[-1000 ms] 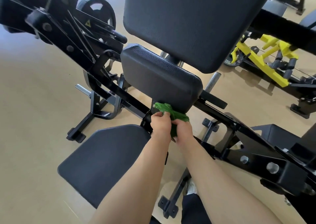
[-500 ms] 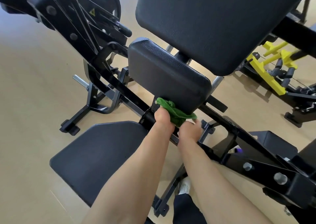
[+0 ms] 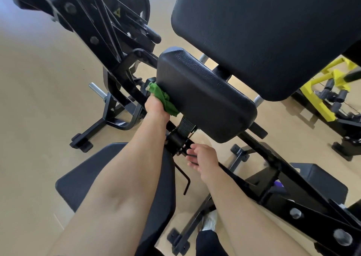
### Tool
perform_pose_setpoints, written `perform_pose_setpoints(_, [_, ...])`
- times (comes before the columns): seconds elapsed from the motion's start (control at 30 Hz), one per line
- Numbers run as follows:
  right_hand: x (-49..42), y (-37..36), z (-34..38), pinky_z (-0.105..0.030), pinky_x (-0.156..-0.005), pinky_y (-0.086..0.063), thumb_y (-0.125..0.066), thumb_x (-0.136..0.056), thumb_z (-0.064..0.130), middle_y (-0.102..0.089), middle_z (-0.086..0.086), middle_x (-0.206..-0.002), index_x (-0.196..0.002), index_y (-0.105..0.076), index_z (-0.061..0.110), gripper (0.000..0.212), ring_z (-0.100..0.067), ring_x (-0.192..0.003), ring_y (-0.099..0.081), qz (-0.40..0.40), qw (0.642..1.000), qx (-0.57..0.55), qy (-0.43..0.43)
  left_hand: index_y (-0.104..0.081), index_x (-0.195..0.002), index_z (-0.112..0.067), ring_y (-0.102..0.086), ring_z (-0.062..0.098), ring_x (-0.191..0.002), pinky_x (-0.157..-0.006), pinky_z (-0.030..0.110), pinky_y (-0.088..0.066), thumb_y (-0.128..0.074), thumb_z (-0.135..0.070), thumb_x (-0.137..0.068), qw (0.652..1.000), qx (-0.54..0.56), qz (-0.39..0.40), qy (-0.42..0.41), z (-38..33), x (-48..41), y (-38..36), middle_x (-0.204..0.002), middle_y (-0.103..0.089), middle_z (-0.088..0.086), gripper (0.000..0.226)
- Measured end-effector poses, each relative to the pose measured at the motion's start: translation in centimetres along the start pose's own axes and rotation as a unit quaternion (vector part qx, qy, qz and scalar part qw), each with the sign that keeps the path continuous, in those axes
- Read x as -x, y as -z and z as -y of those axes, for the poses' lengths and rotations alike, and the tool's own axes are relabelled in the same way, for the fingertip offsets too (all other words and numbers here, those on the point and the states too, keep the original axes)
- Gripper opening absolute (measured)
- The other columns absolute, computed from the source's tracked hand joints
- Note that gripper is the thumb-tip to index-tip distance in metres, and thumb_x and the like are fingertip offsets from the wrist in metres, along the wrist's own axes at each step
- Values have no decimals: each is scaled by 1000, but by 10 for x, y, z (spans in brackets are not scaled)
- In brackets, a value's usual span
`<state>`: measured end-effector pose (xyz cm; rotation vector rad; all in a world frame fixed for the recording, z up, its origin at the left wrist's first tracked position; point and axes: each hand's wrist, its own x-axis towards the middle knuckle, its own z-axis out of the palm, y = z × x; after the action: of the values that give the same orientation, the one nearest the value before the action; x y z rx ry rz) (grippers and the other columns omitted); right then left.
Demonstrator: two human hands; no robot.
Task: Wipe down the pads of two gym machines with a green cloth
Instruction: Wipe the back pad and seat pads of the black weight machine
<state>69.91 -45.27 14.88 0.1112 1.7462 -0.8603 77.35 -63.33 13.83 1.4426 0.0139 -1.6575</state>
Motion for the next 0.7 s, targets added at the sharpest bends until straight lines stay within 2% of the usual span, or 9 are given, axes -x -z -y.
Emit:
perform_pose_setpoints(0.13, [-2,-16,13,-49,-103,-53,-45,-103,10,-68,-8,-98,-123,-62,8,26,-24,-83,-65,-1,999,-38,12,-65,-126,-13,-64,31,-112,-100,48,-52,-39,-29,-104,999,3,-4,50,36,11,10,-131,-66,11,38])
perform_pose_setpoints(0.2, [-2,-19,15,-48,-101,-55,-41,-103,13,-70,-8,-104,-115,-62,8,25,-26,-89,-68,-19,998,-58,21,-58,-129,-15,-55,30,-123,-110,41,-43,-30,-23,-106,995,-26,4,95,58,33,19,-145,-54,8,37])
perform_pose_setpoints(0.3, [0,-23,11,-49,-97,-55,-34,-102,14,-74,-11,-109,-116,-61,10,30,-28,-94,-72,-13,998,-42,53,-58,-120,-8,-57,29,-101,-96,43,-49,-39,-21,-102,991,-94,8,99,66,52,27,-117,-56,11,30])
perform_pose_setpoints(0.37, [3,-29,8,-52,-100,-53,-35,-103,18,-76,-7,-105,-124,-59,11,32,-30,-98,-72,12,998,-12,68,-62,-118,-5,-62,30,-95,-84,40,-50,-41,-22,-102,995,-49,7,88,49,48,19,-107,-62,12,31])
perform_pose_setpoints(0.43, [5,-33,9,-49,-91,-57,-38,-105,25,-75,-6,-104,-126,-56,18,28,-27,-90,-71,36,997,4,74,-67,-87,-8,-61,26,-75,-78,35,-49,-41,-24,-101,998,-5,-2,64,28,29,10,-79,-69,8,34])
perform_pose_setpoints(0.5, [6,-31,9,-37,-71,-55,-39,-106,31,-74,-6,-100,-130,-52,25,28,-23,-79,-66,40,996,7,79,-64,-68,-11,-55,24,-63,-84,37,-52,-42,-25,-98,999,24,2,37,13,6,2,-53,-63,5,39])
perform_pose_setpoints(0.6, [6,-22,8,-31,-60,-50,-41,-106,32,-73,-5,-91,-133,-52,22,31,-21,-72,-63,34,996,16,84,-73,-98,-10,-59,24,-69,-90,52,-55,-52,-20,-93,999,7,26,-29,-6,-18,-2,-76,-67,10,24])
perform_pose_setpoints(0.63, [5,-20,8,-29,-58,-48,-41,-105,32,-72,-5,-89,-132,-53,21,31,-20,-70,-62,35,995,28,90,-72,-110,-12,-61,24,-73,-88,50,-56,-51,-20,-94,998,-2,39,-56,-11,-24,-3,-87,-68,11,28])
perform_pose_setpoints(0.7, [4,-18,10,-28,-56,-45,-41,-106,31,-71,-4,-87,-127,-55,20,28,-18,-69,-60,45,990,67,115,-72,-114,-18,-62,23,-82,-87,42,-56,-46,-18,-94,988,-75,56,-120,-19,-24,-2,-101,-70,11,33])
